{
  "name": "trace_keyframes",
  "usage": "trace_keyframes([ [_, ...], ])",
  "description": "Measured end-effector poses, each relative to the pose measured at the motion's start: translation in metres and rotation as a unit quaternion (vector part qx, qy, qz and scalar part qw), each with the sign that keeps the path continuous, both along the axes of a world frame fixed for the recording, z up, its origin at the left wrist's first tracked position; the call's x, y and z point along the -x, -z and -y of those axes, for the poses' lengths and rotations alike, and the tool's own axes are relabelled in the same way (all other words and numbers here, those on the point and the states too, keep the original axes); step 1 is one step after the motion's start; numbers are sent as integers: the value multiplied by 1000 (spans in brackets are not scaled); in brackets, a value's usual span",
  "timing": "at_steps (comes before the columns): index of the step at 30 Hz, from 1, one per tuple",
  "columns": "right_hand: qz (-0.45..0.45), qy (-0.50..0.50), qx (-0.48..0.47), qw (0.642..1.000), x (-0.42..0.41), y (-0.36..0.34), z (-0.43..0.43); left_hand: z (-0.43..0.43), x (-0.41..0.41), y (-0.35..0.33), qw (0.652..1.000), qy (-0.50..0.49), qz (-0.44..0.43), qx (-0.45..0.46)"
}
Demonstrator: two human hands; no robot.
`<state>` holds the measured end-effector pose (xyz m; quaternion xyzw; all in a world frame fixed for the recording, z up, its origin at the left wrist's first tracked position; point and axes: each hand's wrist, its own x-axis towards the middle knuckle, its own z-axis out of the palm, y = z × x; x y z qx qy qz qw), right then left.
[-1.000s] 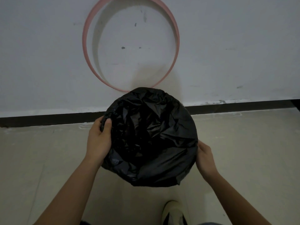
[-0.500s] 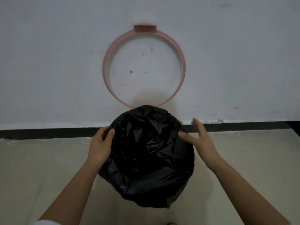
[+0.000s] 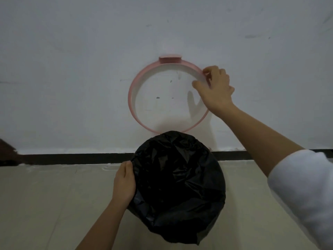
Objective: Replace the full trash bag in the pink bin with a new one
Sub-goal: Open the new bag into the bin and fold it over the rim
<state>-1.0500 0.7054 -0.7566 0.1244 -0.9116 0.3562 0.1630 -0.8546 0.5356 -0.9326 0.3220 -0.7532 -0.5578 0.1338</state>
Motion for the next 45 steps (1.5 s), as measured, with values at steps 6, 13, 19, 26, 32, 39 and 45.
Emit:
trace_keyframes([
  [6,93,-159,149,972,-63,-15,-42,-1,-2,-2,1000,-8,4,17],
  [13,315,-289,67,902,-144,32,-99,-1,-6,0,995,-63,-5,-73],
  [19,363,-278,-83,885,-164,81,-103,2,-9,-11,963,-101,21,-248],
  [26,297,-313,-153,889,-170,115,-89,4,-2,-6,933,-125,24,-337],
  [32,249,-322,-205,890,-167,128,-91,-3,2,-3,930,-168,-6,-327],
  [39,211,-303,-245,896,-161,129,-88,2,10,-3,936,-95,-47,-335],
  [45,201,-292,-231,906,-156,135,-91,-4,-6,3,977,-25,-61,-202],
])
